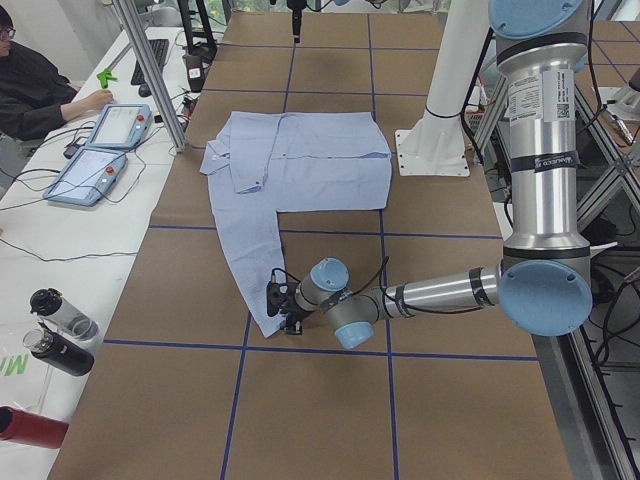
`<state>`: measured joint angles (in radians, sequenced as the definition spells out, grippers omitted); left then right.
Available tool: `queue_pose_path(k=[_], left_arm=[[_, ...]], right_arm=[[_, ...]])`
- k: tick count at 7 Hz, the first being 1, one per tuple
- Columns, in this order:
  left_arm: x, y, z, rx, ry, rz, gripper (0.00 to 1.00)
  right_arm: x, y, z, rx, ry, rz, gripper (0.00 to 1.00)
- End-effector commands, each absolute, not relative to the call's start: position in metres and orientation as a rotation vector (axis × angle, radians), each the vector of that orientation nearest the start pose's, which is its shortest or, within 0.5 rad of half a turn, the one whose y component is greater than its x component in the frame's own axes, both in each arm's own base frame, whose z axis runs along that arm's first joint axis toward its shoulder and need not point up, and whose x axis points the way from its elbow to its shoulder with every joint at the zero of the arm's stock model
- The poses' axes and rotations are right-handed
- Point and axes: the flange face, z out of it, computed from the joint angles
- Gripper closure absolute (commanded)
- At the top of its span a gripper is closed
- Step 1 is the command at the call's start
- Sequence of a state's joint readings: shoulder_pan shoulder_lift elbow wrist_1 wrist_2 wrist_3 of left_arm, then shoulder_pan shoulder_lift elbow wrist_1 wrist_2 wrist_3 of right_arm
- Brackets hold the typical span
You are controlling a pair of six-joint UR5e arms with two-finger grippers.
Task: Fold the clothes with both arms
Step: 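Lower the left gripper onto the other sleeve cuff and grasp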
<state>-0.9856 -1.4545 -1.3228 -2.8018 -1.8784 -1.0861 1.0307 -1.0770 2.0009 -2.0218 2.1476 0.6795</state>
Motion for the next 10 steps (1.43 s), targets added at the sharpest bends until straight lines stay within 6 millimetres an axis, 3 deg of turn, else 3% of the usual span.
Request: queue_pose_path(k=[1,9,10], left_arm=[[0.1575,-0.4281,0.7171,0.357,0.820,-0.342,0.51],[0.1586,-0.4315,0.7141,0.362,0.821,-0.346,0.62],[0.1597,-0.4330,0.7119,0.363,0.826,-0.348,0.67]], right_arm=[[-0.2234,-0.5247,0.2528,0.052,-0.726,-0.004,0.00],[-0.2253,-0.5248,0.2547,0.036,-0.724,0.028,0.00],[-0.2257,-0.5254,0.2566,0.033,-0.722,0.029,0.00]])
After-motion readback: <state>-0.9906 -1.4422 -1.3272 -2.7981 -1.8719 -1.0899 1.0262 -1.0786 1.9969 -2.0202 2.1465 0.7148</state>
